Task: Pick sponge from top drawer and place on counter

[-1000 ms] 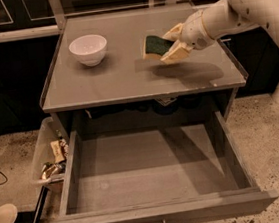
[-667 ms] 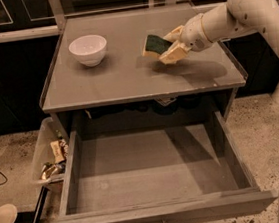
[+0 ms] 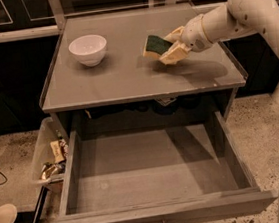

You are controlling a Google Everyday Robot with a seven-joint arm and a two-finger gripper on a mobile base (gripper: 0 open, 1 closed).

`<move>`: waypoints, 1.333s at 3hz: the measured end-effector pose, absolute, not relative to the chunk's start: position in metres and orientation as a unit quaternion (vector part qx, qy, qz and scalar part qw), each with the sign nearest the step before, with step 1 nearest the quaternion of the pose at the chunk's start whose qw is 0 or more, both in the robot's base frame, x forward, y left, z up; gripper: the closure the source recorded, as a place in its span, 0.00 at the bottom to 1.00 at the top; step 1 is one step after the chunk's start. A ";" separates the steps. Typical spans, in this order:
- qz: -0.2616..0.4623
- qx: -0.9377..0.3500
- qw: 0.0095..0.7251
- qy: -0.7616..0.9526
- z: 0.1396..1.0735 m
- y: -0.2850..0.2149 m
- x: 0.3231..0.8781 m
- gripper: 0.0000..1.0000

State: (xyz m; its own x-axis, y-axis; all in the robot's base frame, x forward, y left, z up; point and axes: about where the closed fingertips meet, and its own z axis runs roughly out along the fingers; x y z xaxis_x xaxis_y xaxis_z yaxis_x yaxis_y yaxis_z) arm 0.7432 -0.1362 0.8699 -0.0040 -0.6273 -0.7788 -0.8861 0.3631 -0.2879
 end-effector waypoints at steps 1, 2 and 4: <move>0.145 -0.545 0.448 0.694 0.870 -0.136 0.743 0.36; 0.145 -0.545 0.448 0.694 0.870 -0.136 0.743 0.14; 0.145 -0.546 0.448 0.694 0.870 -0.136 0.743 0.00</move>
Offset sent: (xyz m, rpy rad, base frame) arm 0.0000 0.0000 0.0000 0.0000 0.0000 0.0000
